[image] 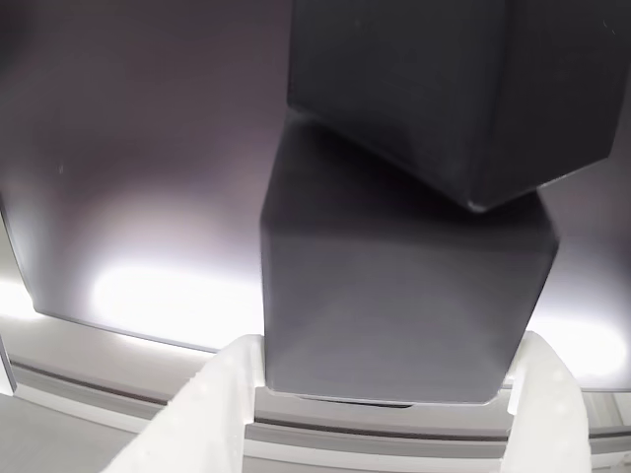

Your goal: Stack 3 Blocks on the chosen place.

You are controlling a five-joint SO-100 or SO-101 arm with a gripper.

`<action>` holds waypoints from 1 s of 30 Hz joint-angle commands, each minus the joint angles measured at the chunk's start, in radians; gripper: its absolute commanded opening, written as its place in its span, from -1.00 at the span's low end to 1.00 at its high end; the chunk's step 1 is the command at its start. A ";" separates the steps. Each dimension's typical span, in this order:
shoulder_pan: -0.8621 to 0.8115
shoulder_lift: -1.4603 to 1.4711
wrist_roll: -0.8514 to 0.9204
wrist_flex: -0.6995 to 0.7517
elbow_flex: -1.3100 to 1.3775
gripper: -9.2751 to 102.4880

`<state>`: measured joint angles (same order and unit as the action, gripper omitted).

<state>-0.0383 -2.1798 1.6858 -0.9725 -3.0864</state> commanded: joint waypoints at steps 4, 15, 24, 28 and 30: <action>-0.005 -0.014 0.005 -0.018 -0.049 -0.27; -0.029 -0.106 0.005 0.014 -0.052 -0.26; -0.037 -0.288 -0.029 0.132 -0.055 -0.21; -0.012 -0.442 -0.072 0.238 -0.061 -0.22; 0.005 -0.522 -0.133 0.279 -0.063 -0.30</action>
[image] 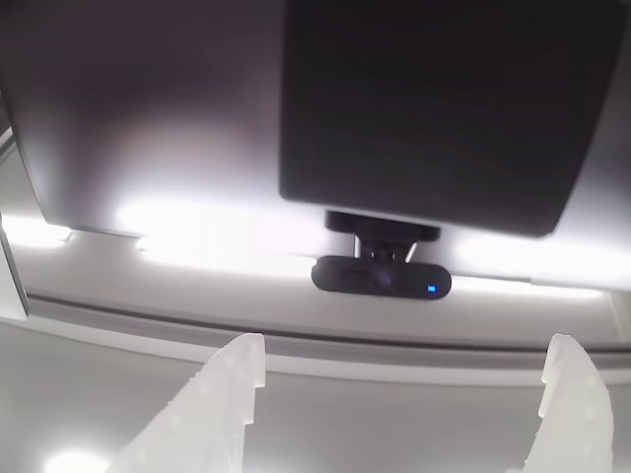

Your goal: Stack 3 Blocks on the chosen place.

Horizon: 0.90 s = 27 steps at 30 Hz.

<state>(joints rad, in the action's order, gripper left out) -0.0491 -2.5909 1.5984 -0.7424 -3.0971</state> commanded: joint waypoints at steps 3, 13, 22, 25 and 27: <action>0.046 -0.212 -0.103 0.110 -0.054 -0.42; 0.055 -0.419 -0.394 0.204 -0.067 -0.71; 0.037 -0.578 -0.750 0.388 -0.067 -0.82; 0.034 -0.617 -0.867 0.477 -0.067 -0.84; 0.032 -0.635 -0.928 0.540 -0.066 -0.84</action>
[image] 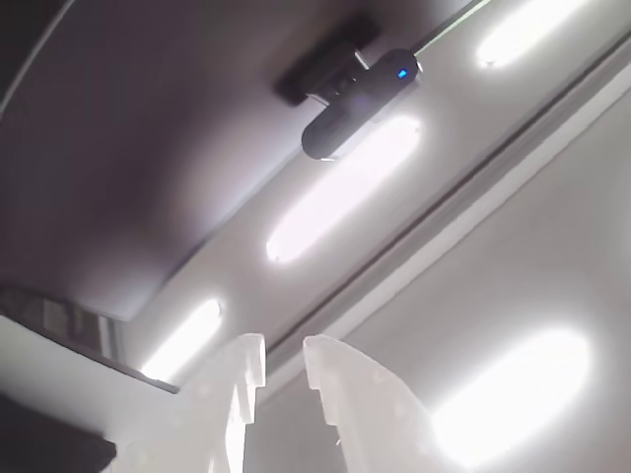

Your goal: Stack 3 Blocks on the chosen place.

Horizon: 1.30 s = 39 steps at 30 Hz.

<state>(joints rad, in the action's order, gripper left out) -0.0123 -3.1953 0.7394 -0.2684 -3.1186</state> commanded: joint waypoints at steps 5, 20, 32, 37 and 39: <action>-0.006 -0.091 -0.190 0.268 -0.040 -0.84; 0.002 -0.236 -0.592 0.824 -0.009 -0.84; 0.002 -0.239 -0.718 0.966 0.003 -0.84; 0.000 -0.239 -0.755 0.979 -0.008 -0.84; 0.000 -0.239 -0.778 0.989 -0.015 -0.84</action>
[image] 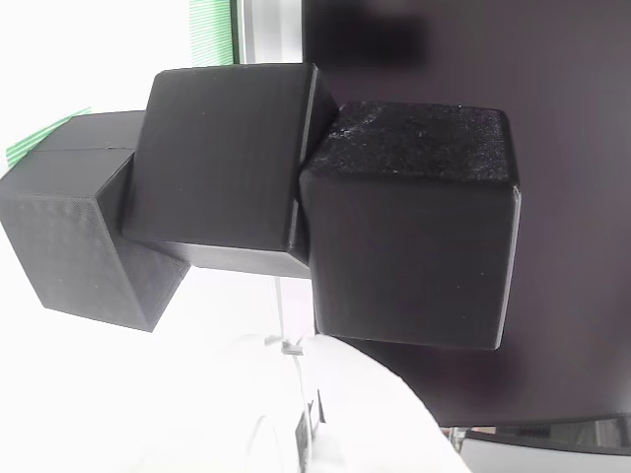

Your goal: Stack 3 Blocks on the chosen place.

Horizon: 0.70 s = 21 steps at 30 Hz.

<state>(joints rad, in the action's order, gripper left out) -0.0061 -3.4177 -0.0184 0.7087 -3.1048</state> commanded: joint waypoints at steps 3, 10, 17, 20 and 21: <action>-0.006 -0.017 -0.046 0.026 -0.040 -0.84; -0.005 -0.017 -0.048 0.054 -0.043 -0.83; 0.002 -0.017 -0.038 0.103 -0.043 -0.83; 0.003 -0.018 -0.035 0.104 -0.043 -0.84; 0.003 -0.018 -0.032 0.104 -0.043 -0.83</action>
<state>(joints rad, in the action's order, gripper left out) -0.0061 -3.4177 -0.0568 0.8069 -3.1078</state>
